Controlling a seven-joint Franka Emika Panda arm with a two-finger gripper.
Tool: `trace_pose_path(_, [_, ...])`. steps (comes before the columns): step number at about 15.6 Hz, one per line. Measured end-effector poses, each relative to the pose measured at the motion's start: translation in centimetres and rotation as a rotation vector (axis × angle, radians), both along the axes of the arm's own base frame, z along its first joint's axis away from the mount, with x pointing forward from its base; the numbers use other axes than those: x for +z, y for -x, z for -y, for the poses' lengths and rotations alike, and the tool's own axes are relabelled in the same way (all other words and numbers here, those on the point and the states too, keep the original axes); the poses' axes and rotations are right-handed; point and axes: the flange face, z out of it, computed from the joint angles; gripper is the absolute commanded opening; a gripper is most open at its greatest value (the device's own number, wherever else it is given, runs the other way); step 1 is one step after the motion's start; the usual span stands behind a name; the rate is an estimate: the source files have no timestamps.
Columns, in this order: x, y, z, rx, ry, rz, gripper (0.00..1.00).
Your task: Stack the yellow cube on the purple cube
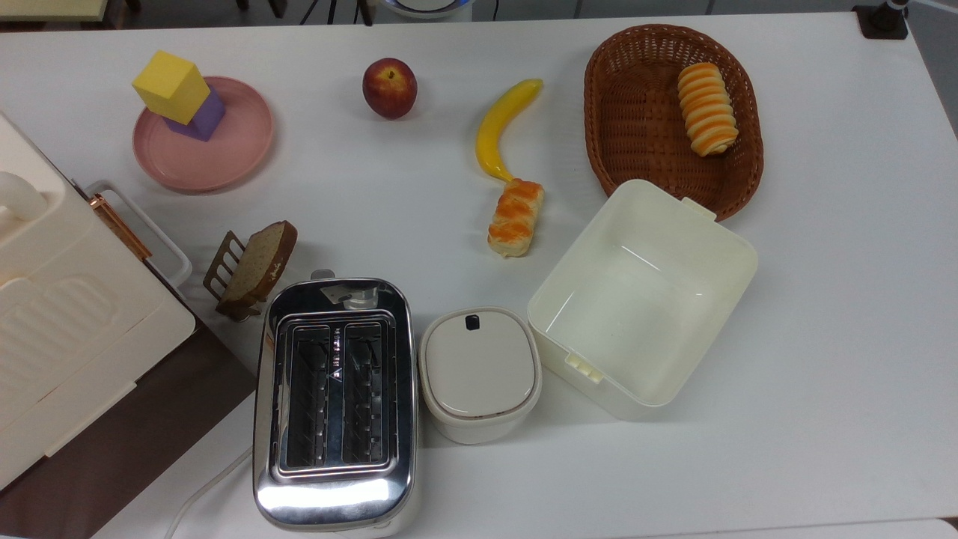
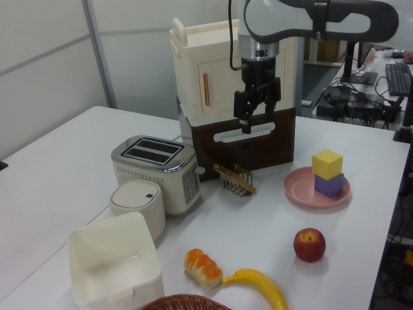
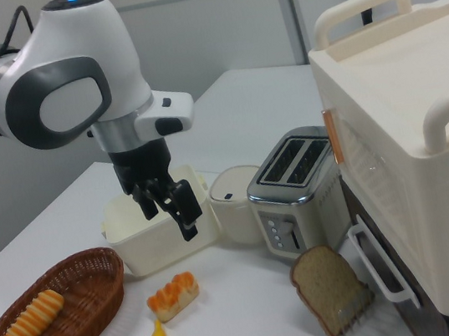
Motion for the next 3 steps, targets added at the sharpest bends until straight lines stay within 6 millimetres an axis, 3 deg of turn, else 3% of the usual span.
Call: trace_pose_path(3, [-0.01, -0.14, -1.24, 0.022, 0.000, 0.000, 1.00])
